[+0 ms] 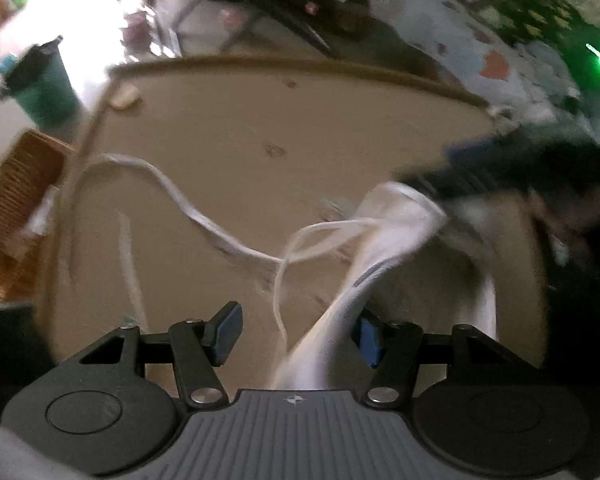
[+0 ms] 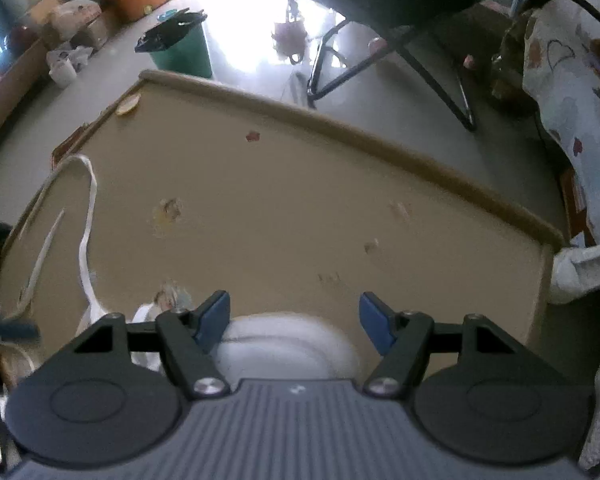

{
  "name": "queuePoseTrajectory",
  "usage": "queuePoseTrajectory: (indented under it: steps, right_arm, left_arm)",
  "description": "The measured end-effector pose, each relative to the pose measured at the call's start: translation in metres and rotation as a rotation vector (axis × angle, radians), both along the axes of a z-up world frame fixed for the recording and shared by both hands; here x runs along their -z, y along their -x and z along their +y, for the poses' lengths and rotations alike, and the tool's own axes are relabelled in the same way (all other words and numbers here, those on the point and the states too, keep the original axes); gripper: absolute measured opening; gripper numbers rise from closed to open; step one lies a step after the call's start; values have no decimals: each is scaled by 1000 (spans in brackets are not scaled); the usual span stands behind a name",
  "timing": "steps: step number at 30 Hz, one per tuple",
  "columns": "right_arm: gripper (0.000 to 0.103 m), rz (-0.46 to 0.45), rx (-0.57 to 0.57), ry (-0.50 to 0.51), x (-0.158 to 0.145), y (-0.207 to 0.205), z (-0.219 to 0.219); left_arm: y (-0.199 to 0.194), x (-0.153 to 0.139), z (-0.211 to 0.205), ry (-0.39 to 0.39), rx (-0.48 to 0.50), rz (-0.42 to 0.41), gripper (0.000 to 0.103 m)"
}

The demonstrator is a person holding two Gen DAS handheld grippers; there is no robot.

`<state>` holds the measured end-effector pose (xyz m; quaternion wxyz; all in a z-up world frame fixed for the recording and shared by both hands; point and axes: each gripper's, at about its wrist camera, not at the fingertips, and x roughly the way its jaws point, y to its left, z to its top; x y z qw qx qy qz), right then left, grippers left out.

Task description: Lace up shoes with both hands

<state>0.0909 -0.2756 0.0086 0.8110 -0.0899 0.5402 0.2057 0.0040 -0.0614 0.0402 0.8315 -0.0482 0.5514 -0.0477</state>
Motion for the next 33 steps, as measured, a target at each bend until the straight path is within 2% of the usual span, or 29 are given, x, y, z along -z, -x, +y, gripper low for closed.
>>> queuePoseTrajectory:
  steps: [2, 4, 10, 13, 15, 18, 20, 27, 30, 33]
  right_arm:
    - [70, 35, -38, 66, 8, 8, -3]
    - [71, 15, -69, 94, 13, 22, -5]
    - [71, -17, -84, 64, 14, 56, -11]
    - [71, -16, -49, 26, 12, 69, -14]
    - [70, -11, -16, -10, 10, 77, -17]
    - [70, -25, 53, -20, 6, 89, -23]
    - [70, -28, 101, -40, 3, 97, -29]
    - [70, -9, 205, -116, 0, 119, -37]
    - [69, -27, 213, -98, -2, 128, -30]
    - [69, -41, 239, -77, -3, 134, -22]
  left_arm:
    - [-4, -2, 9, -31, -41, 5, 58]
    - [-10, -4, 18, -61, -78, 7, 56]
    - [-26, -10, 33, -90, -113, 4, 57]
    - [-31, -14, 35, -93, -136, -21, 57]
    - [-29, -16, 39, -56, -168, -33, 57]
    - [-17, -19, 43, 34, -209, -10, 58]
    - [-5, -24, 44, 67, -223, -3, 58]
    - [31, -33, 45, 104, -268, -30, 59]
    - [27, -23, 44, 97, -256, -48, 61]
    - [8, -5, 42, 91, -216, 5, 61]
